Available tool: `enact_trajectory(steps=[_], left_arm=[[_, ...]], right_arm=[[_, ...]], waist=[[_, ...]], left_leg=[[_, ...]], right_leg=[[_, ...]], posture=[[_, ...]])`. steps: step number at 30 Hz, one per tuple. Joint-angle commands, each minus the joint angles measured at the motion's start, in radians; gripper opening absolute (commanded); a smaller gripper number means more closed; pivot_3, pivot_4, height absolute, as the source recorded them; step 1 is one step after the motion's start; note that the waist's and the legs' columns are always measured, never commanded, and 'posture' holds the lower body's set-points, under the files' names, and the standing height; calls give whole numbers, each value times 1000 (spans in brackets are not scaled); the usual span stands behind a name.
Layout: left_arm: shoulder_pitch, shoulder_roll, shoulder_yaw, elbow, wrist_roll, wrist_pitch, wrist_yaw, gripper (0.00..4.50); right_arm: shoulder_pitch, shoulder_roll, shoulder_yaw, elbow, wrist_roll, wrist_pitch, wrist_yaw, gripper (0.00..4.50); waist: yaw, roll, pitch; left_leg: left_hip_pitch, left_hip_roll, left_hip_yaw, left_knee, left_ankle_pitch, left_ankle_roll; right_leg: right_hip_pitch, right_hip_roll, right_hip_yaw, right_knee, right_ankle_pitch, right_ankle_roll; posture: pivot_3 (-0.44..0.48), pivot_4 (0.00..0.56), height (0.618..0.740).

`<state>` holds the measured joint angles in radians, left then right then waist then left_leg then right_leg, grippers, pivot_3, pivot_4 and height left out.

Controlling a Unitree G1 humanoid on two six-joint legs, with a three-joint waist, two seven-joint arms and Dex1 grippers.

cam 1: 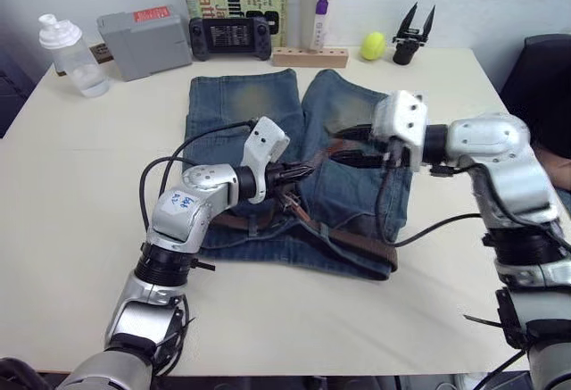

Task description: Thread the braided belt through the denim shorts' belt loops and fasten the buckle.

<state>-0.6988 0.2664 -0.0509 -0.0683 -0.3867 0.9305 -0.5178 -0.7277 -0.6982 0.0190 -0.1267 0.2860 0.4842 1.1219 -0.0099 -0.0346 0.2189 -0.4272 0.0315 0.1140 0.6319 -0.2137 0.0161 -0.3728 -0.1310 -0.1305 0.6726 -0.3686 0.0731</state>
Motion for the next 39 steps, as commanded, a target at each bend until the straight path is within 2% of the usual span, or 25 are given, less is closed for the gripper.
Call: enact_trajectory(steps=[1, 3, 5, 6, 8, 10, 11, 12, 16, 18, 22, 24, 27, 30, 34, 39], left_arm=[[-24, -84, 173, -31, -122, 124, 96, 0], [-45, -131, 271, -36, -195, 205, 143, 0], [-63, -164, 354, -41, -267, 286, 177, 0], [-70, -177, 392, -44, -304, 329, 189, 0], [-75, -189, 436, -58, -356, 400, 205, 0], [-73, -199, 460, -71, -389, 442, 226, 0], [-72, -204, 469, -74, -398, 453, 238, 0], [-72, -207, 476, -75, -405, 461, 247, 0], [-68, -221, 485, -84, -421, 476, 278, 0], [-68, -227, 491, -82, -427, 474, 293, 0], [-73, -238, 525, -64, -449, 492, 330, 0], [-59, -208, 505, -56, -417, 487, 343, 0], [-59, -181, 537, -29, -418, 492, 365, 0], [-50, -140, 561, -39, -450, 537, 355, 0], [1, -57, 548, -66, -472, 587, 305, 0], [50, -1, 582, -68, -474, 581, 294, 0]], right_arm=[[70, 29, -113, -103, 169, 189, -73, 3647], [124, 67, -133, -124, 227, 262, -121, 4474], [161, 114, -128, -125, 254, 303, -171, 4474], [173, 147, -124, -120, 276, 331, -196, 4290], [188, 194, -110, -125, 320, 373, -219, 3597], [176, 248, -82, -116, 320, 381, -261, 2457], [170, 264, -70, -109, 316, 380, -276, 2304], [167, 274, -63, -103, 314, 380, -285, 1915], [139, 351, -55, -58, 341, 394, -327, 74], [139, 384, -43, -49, 357, 410, -338, 19], [190, 389, 81, -35, 300, 396, -324, 19], [220, 389, 165, 10, 240, 351, -315, 19], [259, 355, 296, 102, 115, 246, -283, 19], [273, 326, 356, 145, 57, 179, -250, 19], [264, 304, 380, 148, 19, 147, -229, 19], [222, 293, 229, 21, 169, 203, -186, 19]], waist=[[6, 0, 0], [7, 0, 0], [6, 0, 0], [6, 0, 0], [5, 0, 0], [5, 0, 0], [5, 0, 0], [6, 0, 0], [7, 0, 0], [6, 0, 0], [6, 0, 0], [6, 0, 0], [3, 0, 0], [2, -3, -3], [2, -4, -8], [6, -5, -13]], left_leg=[[0, 0, 0, 0, 0, 0], [0, 0, -1, 0, 0, 0], [0, 0, -1, 0, 0, 0], [0, 0, -1, 0, 0, 0], [0, 0, -1, -1, 0, 0], [0, 0, -1, -1, 0, 0], [0, 0, -1, -1, 0, 0], [0, 0, 0, -1, 0, 0], [0, -1, 0, -1, 0, 0], [0, -1, 0, -1, 0, 0], [0, 0, 0, -1, 0, 0], [0, 0, 0, -1, 0, 0], [1, 0, 1, -2, 0, -1], [3, 0, 2, -2, 0, -1], [5, 0, 2, -3, -1, -2], [5, 0, 2, -3, -1, -3]], right_leg=[[0, 0, 0, 0, 0, 0], [1, 0, -1, 0, 0, 0], [1, 0, -1, 0, 0, 0], [0, 0, -1, 0, 0, 0], [0, 0, -1, 0, 0, 0], [0, 0, -1, 0, 0, 0], [0, 0, 0, 0, 0, 0], [0, 0, 0, 0, 0, 0], [0, 0, 0, 0, 0, 0], [-1, 1, 0, 0, 0, 0], [-1, 1, 0, 0, 0, 0], [-1, 1, 1, 0, 0, 0], [-1, 1, 1, 0, 0, 0], [-1, 1, 2, 1, 0, 0], [1, 1, 3, 0, 0, 0], [1, 1, 4, 0, 0, 0]], posture=[[0, 150, 713], [0, 150, 713], [0, 150, 713], [0, 150, 713], [0, 150, 713], [0, 150, 713], [0, 150, 713], [0, 150, 713], [0, 150, 713], [0, 150, 713], [0, 150, 713], [0, 150, 713], [0, 150, 713], [0, 150, 713], [0, 150, 713], [0, 150, 713]])
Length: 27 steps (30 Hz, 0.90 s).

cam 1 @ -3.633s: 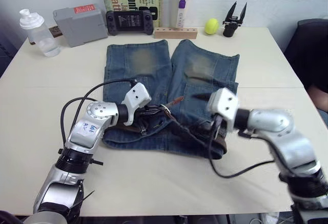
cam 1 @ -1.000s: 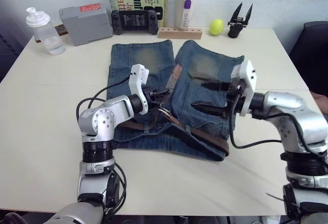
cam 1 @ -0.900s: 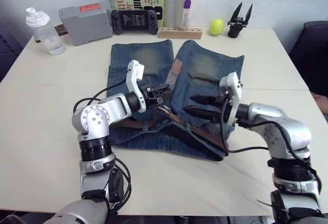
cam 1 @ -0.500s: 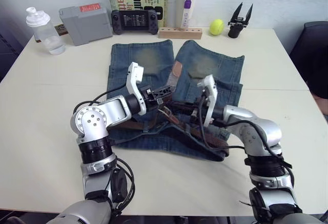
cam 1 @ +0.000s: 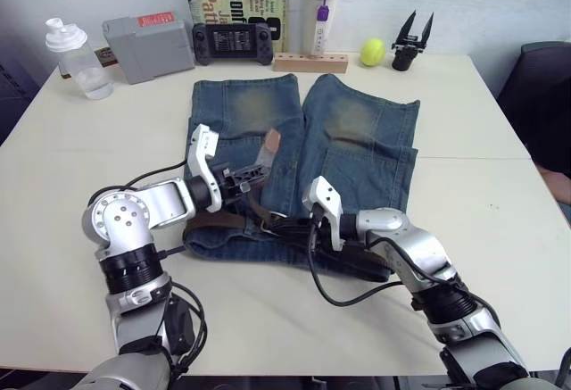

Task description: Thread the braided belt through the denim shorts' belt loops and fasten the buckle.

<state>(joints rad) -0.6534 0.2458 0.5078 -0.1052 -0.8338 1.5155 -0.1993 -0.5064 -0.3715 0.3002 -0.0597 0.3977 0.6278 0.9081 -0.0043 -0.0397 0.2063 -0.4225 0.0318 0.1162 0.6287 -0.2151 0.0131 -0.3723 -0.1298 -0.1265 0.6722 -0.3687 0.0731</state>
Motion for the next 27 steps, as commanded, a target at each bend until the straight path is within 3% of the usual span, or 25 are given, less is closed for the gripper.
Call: enact_trajectory(steps=[1, 9, 20, 27], left_arm=[[10, 27, 25, -33, -31, -8, -30, 0], [41, 44, -15, 11, 25, -128, -35, 0], [111, 110, -111, 6, 77, -260, -67, 0], [164, 99, -113, -22, 50, -445, -182, 0]], right_arm=[[-14, -53, -79, -72, 75, 72, 39, 19], [-69, -148, -43, -103, 31, 76, 88, 19], [-117, -58, 45, 42, -90, -29, 75, 19], [-146, -36, -25, 36, -31, 23, 87, 19]], waist=[[1, 0, 0], [-1, 0, 0], [-6, 0, 0], [-18, 0, 0]], left_leg=[[-1, 0, 0, 0, 0, 0], [-2, 0, 0, -1, -1, 0], [-2, 1, 1, -1, -1, 0], [-2, 1, 1, -1, 0, 0]], right_leg=[[0, 0, 0, 0, 0, 0], [-2, 0, 0, -2, 0, 0], [-2, 0, 0, -1, 0, 0], [-2, 0, 0, -1, 0, 0]], posture=[[0, 150, 713], [0, 150, 713], [0, 150, 713], [0, 150, 713]])
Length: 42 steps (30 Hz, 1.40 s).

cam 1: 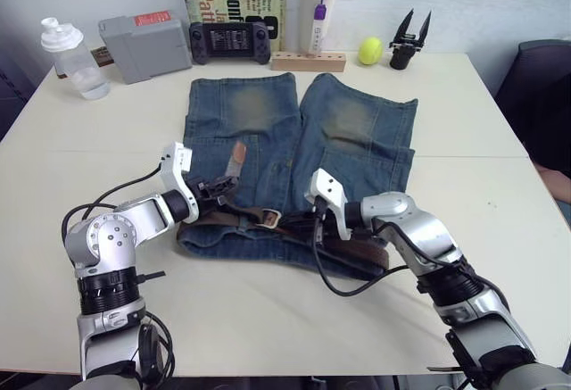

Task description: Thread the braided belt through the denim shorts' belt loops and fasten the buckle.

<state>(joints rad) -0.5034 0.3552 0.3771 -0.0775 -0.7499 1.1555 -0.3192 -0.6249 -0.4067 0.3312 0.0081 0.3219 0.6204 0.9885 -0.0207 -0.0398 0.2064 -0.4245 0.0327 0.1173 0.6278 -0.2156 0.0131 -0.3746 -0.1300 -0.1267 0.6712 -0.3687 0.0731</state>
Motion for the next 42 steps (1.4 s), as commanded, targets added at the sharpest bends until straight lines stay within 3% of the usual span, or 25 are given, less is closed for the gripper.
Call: enact_trajectory(steps=[1, 5, 14, 30, 42], left_arm=[[21, -17, 23, -54, -44, -112, -82, 0], [60, -35, 6, -62, -49, -213, -155, 0], [36, -23, 5, -6, -36, -304, -156, 0], [91, 2, -48, 18, 6, -456, -238, 0], [90, 85, -138, 182, 198, -656, -319, 0]], right_arm=[[-31, -3, -67, -40, 56, 45, 11, 19], [-55, -10, -109, -65, 110, 115, 19, 19], [-61, 18, -56, -22, 79, 127, 10, 19], [-112, 153, -30, 157, 5, 15, -23, 19], [-109, 195, -14, 176, -29, 3, -19, 19]], waist=[[-2, 0, 0], [-6, 0, 0], [-6, 0, 0], [-7, 0, 0], [-10, 0, 0]], left_leg=[[0, 0, 0, 0, 0, 0], [0, 0, 0, 0, 0, 0], [0, 0, 0, 0, 0, 1], [-1, 0, 0, -1, 0, 1], [-1, 0, 0, -2, 0, 0]], right_leg=[[0, 0, 0, 0, 0, 0], [0, 0, 0, -1, 0, 0], [0, 0, -1, -1, 0, 0], [0, 0, -1, -1, 0, 0], [-1, 0, -1, -1, 0, 0]], posture=[[0, 150, 713], [0, 150, 713], [0, 150, 713], [0, 150, 713], [0, 150, 713]])
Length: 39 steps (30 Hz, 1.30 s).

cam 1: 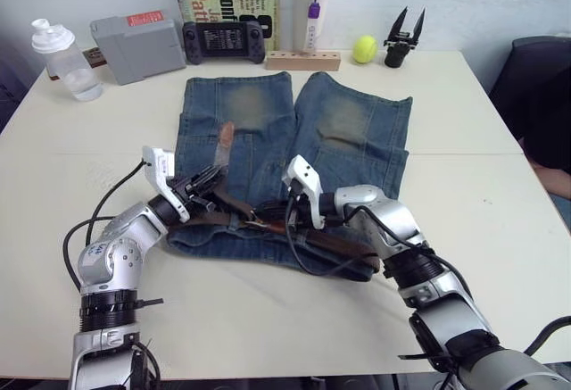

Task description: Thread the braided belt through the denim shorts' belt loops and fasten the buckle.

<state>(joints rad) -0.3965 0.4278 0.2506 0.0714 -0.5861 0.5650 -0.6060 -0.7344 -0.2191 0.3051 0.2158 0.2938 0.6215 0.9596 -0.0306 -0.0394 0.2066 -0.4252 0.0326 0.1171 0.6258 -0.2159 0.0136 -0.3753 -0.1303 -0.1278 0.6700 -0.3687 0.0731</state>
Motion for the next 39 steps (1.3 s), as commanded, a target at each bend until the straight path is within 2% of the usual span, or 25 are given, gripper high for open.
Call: enact_trajectory(steps=[1, 16, 29, 32, 35, 39], left_arm=[[-21, 10, -18, 43, 37, -73, -43, 0], [-27, -9, -35, 57, 39, -95, -93, 0], [-11, -6, -18, 50, 31, -88, -91, 0], [-12, -6, -18, 47, 29, -87, -92, 0], [-31, -7, -13, 36, 8, -70, -99, 0], [-65, -9, -1, 1, -56, -16, -120, 0]], right_arm=[[5, 8, 17, -29, -4, -1, 10, 19], [19, 38, 44, 29, -30, -23, 40, 19], [-20, 65, 227, 161, -234, -34, 8, 19], [-18, 61, 259, 171, -273, -5, -7, 19], [-20, 59, 294, 188, -315, 31, -21, 19], [-18, 62, 336, 210, -361, 57, -27, 19]], waist=[[0, 0, 0], [-2, 0, 0], [-29, 1, -5], [-30, 1, -8], [-30, 3, -13], [-26, 9, -23]], left_leg=[[0, 0, 0, 0, 0, 0], [0, 0, 0, -1, 0, 0], [5, 1, 1, -6, 1, -2], [10, 3, 3, -10, 2, -3], [22, 6, 3, -15, 0, -6], [23, 8, 3, -14, -6, -11]], right_leg=[[0, 0, 0, 0, 0, 0], [0, 0, 0, 0, 0, 0], [1, 1, -1, 0, 0, 0], [3, 1, -3, 0, 0, 0], [15, 2, -4, -6, -1, -1], [16, 4, -4, -8, -1, -1]], posture=[[0, 150, 713], [0, 150, 713], [0, 150, 713], [0, 150, 713], [0, 150, 713], [0, 150, 713]])
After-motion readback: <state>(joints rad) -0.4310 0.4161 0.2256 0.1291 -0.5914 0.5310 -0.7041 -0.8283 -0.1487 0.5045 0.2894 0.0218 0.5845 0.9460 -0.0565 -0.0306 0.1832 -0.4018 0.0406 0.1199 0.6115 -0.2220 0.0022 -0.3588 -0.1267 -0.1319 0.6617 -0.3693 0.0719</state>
